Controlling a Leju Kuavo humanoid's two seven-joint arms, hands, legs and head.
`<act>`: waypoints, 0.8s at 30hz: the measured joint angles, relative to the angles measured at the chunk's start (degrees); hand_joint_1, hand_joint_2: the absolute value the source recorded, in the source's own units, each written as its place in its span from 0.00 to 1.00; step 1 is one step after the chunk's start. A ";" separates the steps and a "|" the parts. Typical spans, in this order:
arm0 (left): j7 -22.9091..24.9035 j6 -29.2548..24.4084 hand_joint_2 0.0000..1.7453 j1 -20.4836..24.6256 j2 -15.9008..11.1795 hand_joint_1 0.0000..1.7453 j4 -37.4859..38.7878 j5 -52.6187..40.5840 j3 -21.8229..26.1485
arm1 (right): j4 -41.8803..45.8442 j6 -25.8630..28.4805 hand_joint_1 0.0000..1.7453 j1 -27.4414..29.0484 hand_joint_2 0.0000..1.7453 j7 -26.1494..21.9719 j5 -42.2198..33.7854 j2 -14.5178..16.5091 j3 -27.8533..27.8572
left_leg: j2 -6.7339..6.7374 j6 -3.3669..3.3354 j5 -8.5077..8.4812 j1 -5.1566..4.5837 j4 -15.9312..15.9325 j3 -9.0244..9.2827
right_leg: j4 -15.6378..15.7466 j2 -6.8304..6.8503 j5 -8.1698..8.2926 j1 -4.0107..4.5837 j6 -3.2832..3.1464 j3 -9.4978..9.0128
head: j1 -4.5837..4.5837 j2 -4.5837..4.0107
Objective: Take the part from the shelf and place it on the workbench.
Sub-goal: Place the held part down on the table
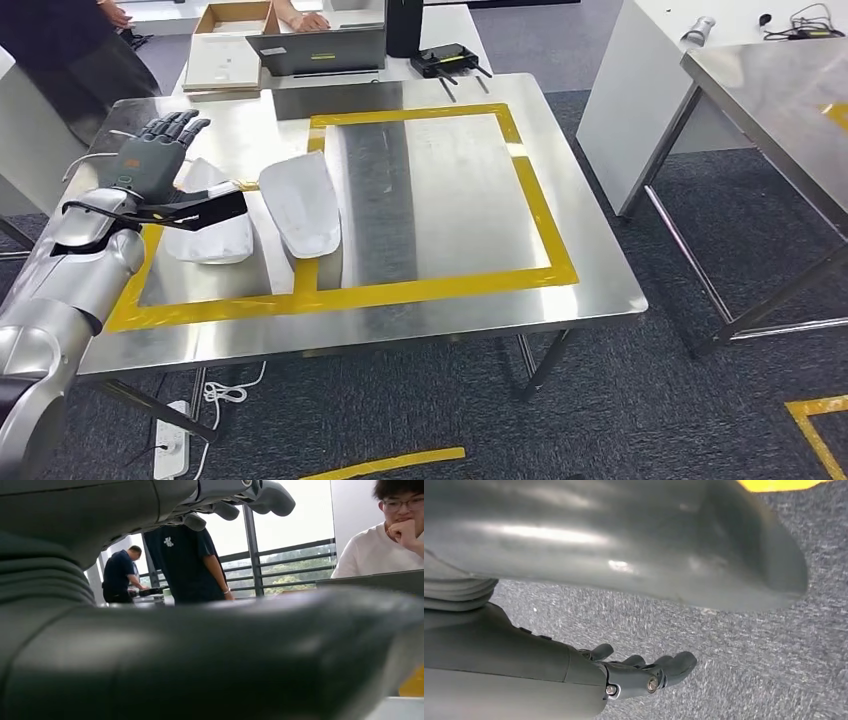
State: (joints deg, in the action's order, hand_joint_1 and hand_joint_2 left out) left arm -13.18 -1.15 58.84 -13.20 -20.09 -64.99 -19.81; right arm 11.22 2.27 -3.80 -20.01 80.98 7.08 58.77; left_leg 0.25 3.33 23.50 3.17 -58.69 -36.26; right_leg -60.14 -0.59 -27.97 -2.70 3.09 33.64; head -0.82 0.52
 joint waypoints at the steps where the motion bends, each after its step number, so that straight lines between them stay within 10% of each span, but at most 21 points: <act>1: 0.46 0.27 0.00 0.10 -0.01 0.00 -0.01 -0.26 0.07 | -0.01 0.04 0.00 0.00 0.00 -0.04 0.03 0.05 0.01 | -0.05 0.62 -0.19 -0.04 0.05 -0.17 | 0.19 -0.22 -0.05 0.16 -0.49 0.18 | -0.07 0.00; 5: 1.98 1.00 0.00 0.07 -0.61 0.00 0.16 -1.01 0.25 | -0.01 0.15 0.00 0.11 0.00 -0.39 0.21 0.03 0.02 | -0.01 1.81 0.80 0.23 -0.90 -1.16 | 0.25 -0.32 1.18 0.35 -2.91 1.11 | 0.24 0.00; 10: 1.73 1.01 0.00 -0.39 -1.22 0.00 0.48 -1.35 0.69 | -0.01 0.21 0.00 0.21 0.00 -0.40 0.25 0.05 0.04 | -0.11 0.84 8.80 -0.78 -16.20 -6.65 | 0.46 -0.25 2.05 1.32 -4.23 2.08 | 1.26 0.00; 15: 1.84 1.36 0.00 -0.68 -1.23 0.00 0.71 -1.67 0.75 | -0.01 0.46 0.00 0.22 0.00 -0.10 0.25 0.02 0.04 | -0.37 0.28 3.21 -1.06 -3.67 0.55 | -0.23 -0.37 2.14 1.72 -3.48 2.79 | 1.34 0.00; 19: 1.73 1.88 0.00 -0.96 -0.94 0.00 1.00 -1.60 0.85 | -0.01 0.55 0.00 0.40 0.00 0.04 0.25 -0.01 0.04 | -0.69 -0.63 3.27 -1.10 -2.57 0.17 | -0.53 -0.34 2.51 1.95 -2.09 4.19 | 1.07 0.00; 24: 1.91 2.21 0.00 -0.88 -0.73 0.00 1.20 -1.71 0.91 | -0.01 0.55 0.00 0.34 0.00 0.08 0.22 -0.02 0.05 | -0.42 -2.18 2.37 -1.59 -2.47 -0.75 | -13.79 0.29 -5.62 2.08 -1.46 8.85 | 0.19 0.00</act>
State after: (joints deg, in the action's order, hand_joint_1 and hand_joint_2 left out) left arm -11.27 1.07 57.96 -13.93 -18.89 -66.70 -18.91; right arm 11.21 2.82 -3.46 -19.93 81.20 7.06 58.83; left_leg -0.17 1.15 25.87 1.58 -61.16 -37.02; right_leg -73.93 -0.30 -33.59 -0.61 1.63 42.48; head -0.63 0.52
